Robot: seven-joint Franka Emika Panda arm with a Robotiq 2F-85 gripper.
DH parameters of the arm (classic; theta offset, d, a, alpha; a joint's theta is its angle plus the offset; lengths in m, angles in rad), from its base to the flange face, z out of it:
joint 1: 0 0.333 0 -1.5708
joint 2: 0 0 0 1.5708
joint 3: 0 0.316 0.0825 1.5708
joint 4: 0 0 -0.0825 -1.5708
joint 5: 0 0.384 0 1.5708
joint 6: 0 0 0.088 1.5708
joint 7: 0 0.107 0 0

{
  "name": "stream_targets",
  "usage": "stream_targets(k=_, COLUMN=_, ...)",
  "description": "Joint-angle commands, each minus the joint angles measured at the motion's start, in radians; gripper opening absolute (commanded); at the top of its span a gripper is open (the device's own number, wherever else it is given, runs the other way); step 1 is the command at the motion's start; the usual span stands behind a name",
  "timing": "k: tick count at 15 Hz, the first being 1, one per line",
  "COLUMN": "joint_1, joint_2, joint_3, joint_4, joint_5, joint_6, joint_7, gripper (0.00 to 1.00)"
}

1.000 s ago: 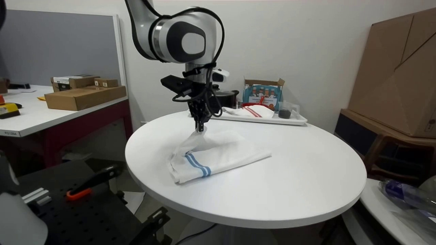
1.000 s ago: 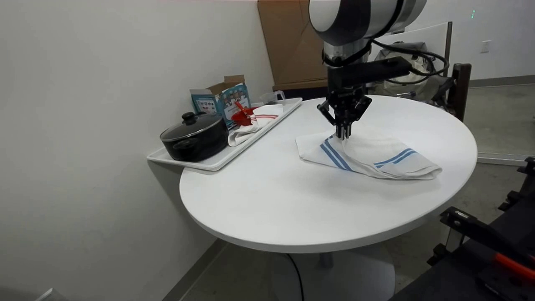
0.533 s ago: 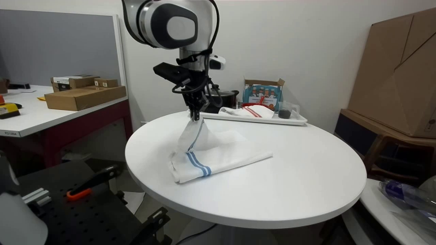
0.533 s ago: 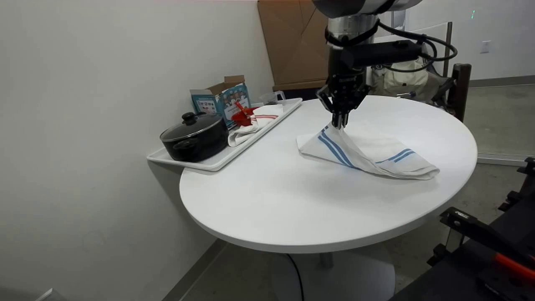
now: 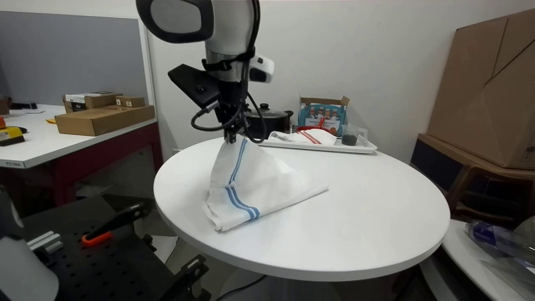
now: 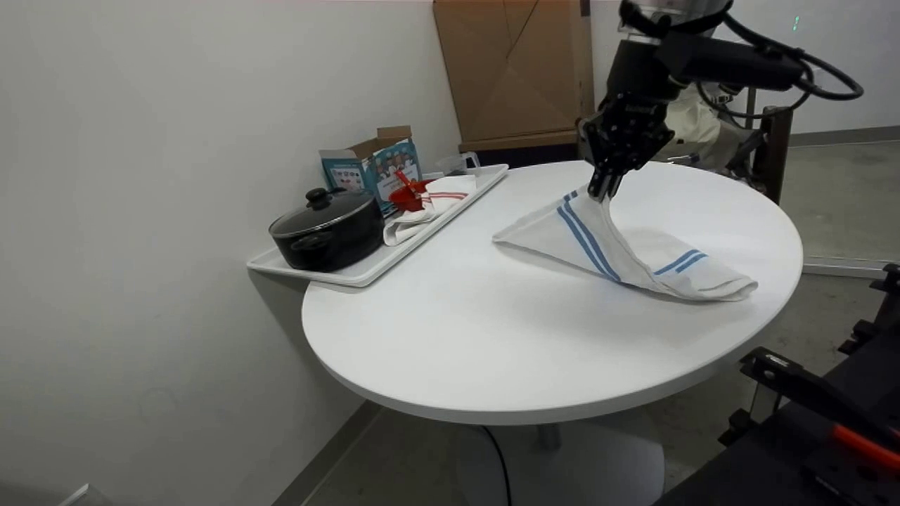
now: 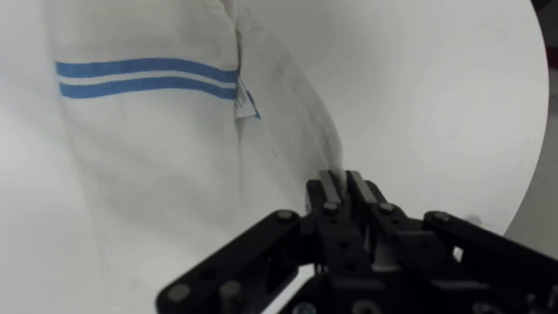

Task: Fold the towel on the table

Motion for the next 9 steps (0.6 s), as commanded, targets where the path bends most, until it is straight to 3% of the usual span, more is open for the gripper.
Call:
stream_targets(k=1, joint_1=-0.080, joint_2=-0.012, joint_3=-0.117, joint_4=0.002, joint_5=0.215, joint_6=-0.041, joint_7=-0.196, gripper=0.10)
stream_targets(k=4, joint_1=-0.165, joint_2=0.022, joint_3=-0.217, joint_4=0.002, joint_5=0.292, joint_6=-0.091, joint_7=-0.258, gripper=0.10)
stream_targets(k=9, joint_1=-0.233, joint_2=0.170, joint_3=-0.281, joint_4=0.011, joint_5=0.117, joint_6=-0.241, joint_7=-0.207, gripper=0.10)
